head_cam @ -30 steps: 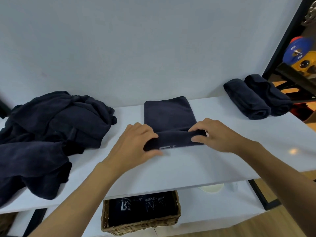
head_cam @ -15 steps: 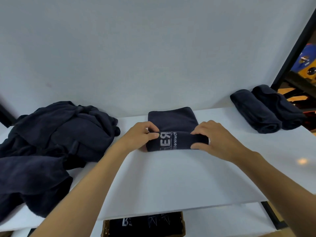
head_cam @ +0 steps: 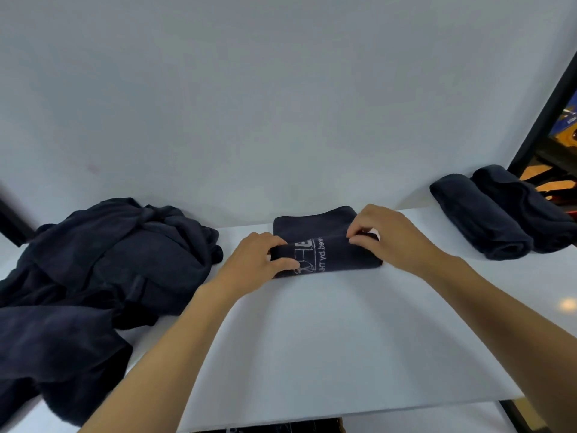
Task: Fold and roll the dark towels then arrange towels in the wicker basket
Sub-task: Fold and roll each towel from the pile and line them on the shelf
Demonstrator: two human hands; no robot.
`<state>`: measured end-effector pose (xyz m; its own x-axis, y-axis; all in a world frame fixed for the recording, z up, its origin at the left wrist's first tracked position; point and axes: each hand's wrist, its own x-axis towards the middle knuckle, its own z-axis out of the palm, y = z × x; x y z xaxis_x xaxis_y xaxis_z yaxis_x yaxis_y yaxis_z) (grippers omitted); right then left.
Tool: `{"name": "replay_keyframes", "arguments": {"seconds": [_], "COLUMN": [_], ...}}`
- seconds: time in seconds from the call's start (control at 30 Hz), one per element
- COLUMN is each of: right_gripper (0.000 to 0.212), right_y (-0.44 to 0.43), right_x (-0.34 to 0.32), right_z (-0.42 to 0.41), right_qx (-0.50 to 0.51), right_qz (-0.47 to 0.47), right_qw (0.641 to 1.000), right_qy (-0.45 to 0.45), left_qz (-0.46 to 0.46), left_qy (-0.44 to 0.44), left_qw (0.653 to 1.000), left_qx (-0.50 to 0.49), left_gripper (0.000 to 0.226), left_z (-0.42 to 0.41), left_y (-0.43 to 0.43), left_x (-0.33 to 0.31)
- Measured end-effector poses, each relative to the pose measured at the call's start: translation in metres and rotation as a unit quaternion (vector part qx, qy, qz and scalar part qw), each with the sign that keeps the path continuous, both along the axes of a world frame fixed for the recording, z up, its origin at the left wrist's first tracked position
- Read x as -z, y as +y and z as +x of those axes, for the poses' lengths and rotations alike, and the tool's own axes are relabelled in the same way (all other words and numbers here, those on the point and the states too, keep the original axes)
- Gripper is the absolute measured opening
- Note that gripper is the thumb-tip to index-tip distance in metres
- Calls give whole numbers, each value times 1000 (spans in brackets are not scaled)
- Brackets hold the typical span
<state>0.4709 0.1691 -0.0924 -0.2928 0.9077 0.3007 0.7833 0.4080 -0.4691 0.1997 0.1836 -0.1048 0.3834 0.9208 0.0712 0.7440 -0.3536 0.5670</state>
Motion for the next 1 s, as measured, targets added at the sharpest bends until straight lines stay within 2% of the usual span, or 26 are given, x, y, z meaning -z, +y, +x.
{"name": "replay_keyframes", "arguments": {"seconds": [0.07,0.13,0.23,0.27,0.33,0.4,0.47,0.5,0.57,0.67,0.73,0.83,0.93,1.0], "right_gripper": [21,42,36,30,18,15,13,12,13,16,35,56,48,44], "right_y": [-5,-3,11,18,34,49,60,63,65,58,51,56,71,82], "right_x": [9,17,16,12,6,5,6,6,5,6,8,14,14,9], "right_z": [4,10,11,10,9,8,9,9,7,6,4,6,2,-1], "right_qx": [-30,-29,-3,5,9,14,25,28,34,9,-23,-32,-22,-10], "right_qz": [27,-20,-80,-113,-184,-223,-242,-243,-201,-36,20,11,-9,-54], "right_qw": [998,995,996,994,982,971,963,962,974,999,996,987,991,993], "right_qy": [-57,-91,-41,-9,51,90,117,120,95,-8,-81,-157,-131,-108], "left_qz": [-58,-108,-154,-145,-43,84,115,110,88,3,-37,-75,-97,-20], "left_qy": [-35,-49,-34,-33,-31,-17,21,43,44,-56,-76,-80,-58,-21], "left_qw": [998,993,987,989,996,993,991,991,992,995,993,991,989,989], "left_qx": [-3,-10,-11,-19,-66,-82,-64,-63,-79,-88,-80,-73,-91,-143], "left_gripper": [25,19,22,20,13,24,45,51,45,24,13,4,13,20], "left_z": [1,-1,1,3,8,10,11,11,11,13,12,10,15,22], "left_y": [7,16,31,35,36,28,19,18,23,40,50,66,82,87], "left_x": [-5,-8,-14,-15,-14,-9,-1,2,3,-4,-6,-6,-10,-9]}}
